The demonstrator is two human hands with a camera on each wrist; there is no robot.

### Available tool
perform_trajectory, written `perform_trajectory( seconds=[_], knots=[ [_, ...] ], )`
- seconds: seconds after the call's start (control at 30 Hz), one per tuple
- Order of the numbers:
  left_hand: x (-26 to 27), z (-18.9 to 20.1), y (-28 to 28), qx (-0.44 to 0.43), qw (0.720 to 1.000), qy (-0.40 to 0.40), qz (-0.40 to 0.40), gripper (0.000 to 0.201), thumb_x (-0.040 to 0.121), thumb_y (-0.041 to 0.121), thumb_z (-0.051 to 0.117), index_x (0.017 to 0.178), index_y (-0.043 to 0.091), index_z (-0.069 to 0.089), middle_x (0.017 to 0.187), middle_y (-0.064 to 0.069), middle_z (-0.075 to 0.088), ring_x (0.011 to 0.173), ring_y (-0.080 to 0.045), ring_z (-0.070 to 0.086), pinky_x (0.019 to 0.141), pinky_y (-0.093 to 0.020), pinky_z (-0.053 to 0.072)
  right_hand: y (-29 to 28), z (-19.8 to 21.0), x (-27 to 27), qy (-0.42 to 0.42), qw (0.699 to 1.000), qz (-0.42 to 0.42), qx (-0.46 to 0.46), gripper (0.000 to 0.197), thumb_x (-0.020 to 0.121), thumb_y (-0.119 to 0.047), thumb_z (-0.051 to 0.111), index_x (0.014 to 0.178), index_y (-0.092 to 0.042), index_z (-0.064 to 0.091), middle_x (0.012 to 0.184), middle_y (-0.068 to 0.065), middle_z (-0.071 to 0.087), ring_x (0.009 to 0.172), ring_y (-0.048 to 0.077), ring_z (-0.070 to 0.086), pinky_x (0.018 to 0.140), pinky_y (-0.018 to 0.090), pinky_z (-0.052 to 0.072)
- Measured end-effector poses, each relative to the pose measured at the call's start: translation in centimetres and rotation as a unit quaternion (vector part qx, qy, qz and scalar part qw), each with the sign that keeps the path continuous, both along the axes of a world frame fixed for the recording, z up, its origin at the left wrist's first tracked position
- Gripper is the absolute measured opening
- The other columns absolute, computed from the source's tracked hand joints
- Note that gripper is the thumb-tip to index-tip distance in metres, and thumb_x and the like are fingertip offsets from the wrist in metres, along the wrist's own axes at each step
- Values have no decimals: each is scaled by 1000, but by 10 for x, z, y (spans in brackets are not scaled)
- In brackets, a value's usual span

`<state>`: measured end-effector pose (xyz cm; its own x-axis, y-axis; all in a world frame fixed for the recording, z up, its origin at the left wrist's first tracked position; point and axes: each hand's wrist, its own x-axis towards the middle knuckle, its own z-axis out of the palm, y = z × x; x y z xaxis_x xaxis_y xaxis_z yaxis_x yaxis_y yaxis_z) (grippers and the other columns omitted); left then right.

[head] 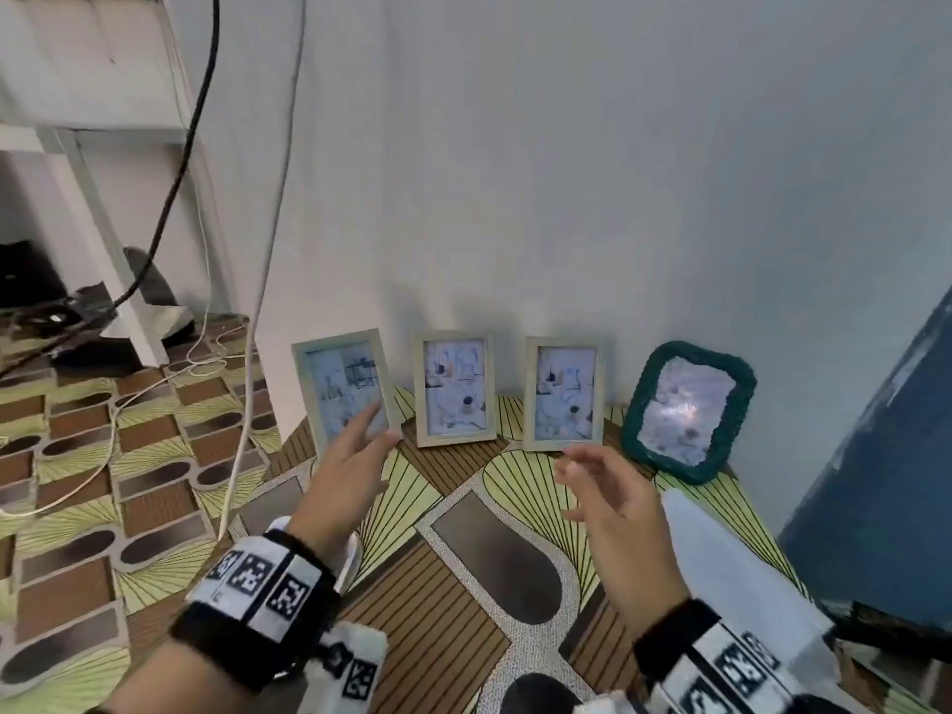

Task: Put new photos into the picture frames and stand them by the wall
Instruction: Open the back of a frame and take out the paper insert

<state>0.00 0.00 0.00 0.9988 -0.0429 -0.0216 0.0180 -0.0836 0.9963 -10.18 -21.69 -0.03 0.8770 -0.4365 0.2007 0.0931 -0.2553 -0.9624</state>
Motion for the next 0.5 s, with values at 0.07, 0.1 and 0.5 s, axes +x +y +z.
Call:
perform_trajectory(
  seconds=[0.07,0.1,0.5],
  knots=[
    [30,-7,-8,10,1000,10,-7,48,102,32,46,147,42,35,149,0,44,126,-19,47,107,-47,42,3,-3,40,28,999,17,10,14,96,-35,53,106,-41,61,109,-19,64,108,2,59,96,42,52],
    [47,-13,-13,15,1000,15,-9,48,103,32,45,148,41,34,150,0,43,129,-20,46,109,-48,40,3,-6,62,35,999,27,11,17,97,-34,51,112,-39,59,113,-20,61,110,2,57,99,42,51],
    [152,-63,-48,-27,999,36,-26,52,101,42,47,149,47,27,160,11,26,146,-16,27,119,-47,25,10,-52,226,107,992,62,-19,55,102,-38,37,154,-29,20,159,-8,25,144,12,26,118,35,21]
  ],
)
